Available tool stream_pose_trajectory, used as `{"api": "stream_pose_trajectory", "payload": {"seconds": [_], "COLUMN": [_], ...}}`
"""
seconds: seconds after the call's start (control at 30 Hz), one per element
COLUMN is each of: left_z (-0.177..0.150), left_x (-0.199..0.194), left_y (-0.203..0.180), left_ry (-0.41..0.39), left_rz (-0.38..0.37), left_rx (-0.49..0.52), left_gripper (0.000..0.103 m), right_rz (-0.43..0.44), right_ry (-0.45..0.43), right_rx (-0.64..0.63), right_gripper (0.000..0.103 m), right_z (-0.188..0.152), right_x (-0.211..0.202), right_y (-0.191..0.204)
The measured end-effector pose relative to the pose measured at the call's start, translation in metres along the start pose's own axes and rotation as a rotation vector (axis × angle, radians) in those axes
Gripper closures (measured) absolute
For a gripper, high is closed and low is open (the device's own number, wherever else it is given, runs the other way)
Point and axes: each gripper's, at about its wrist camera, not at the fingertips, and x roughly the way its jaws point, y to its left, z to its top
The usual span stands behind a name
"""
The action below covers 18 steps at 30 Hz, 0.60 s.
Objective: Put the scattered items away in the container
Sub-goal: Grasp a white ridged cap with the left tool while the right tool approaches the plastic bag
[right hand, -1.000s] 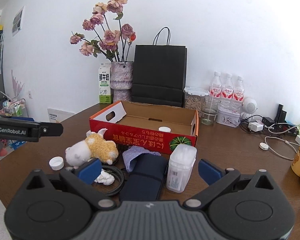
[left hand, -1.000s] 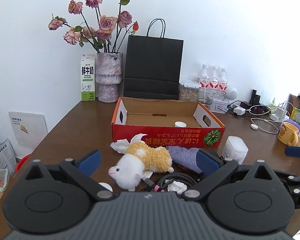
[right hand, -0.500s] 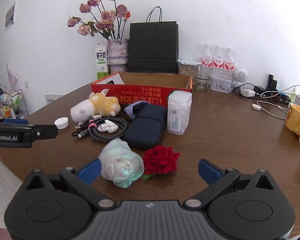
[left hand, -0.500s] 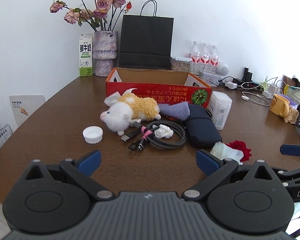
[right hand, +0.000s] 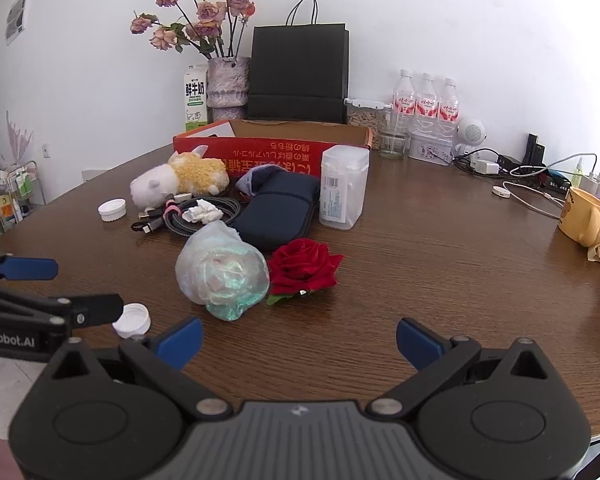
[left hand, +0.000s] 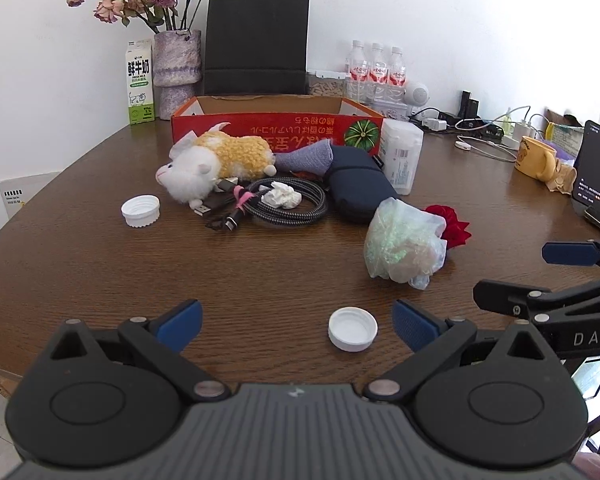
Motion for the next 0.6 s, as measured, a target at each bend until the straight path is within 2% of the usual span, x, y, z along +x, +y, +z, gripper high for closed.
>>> {"api": "stream_pose_trajectory", "payload": {"seconds": [0.13,0.23,0.33,0.37,0.4,0.47,0.6], "left_z": [-0.005,-0.008,-0.011,-0.011,-0.012,-0.012,-0.012], "left_x": [0.004,0.007,0.010,0.010,0.009,0.008,0.008], "left_y": [-0.005,-0.009,-0.011,-0.014,-0.014,-0.014,-0.013], "left_ry": [0.008,0.011,0.016,0.006,0.000,-0.002,-0.004], "left_rz": [0.008,0.021,0.030,0.054,0.060,0.049,0.055], "left_rx": [-0.003,0.000,-0.004,0.009,0.015,0.012,0.013], "left_gripper": [0.002,0.015,0.039,0.053,0.072,0.092,0.093], "right_rz": [-0.002,0.007,0.017,0.022,0.027,0.039,0.059], "right_ry": [-0.001,0.001,0.000,-0.002,-0.004,-0.009,-0.016], "right_rx": [0.004,0.004,-0.002,-0.005,-0.008,-0.012,-0.026], "right_gripper": [0.000,0.000,0.000,0.000,0.000,0.000,0.000], "right_z": [-0.003,-0.005,-0.006,-0.006,-0.006,-0.005,-0.002], "right_x": [0.002,0.004,0.006,0.007,0.008,0.009,0.011], "right_y": [-0.005,-0.006,-0.005,-0.004,-0.003,-0.001,0.005]}}
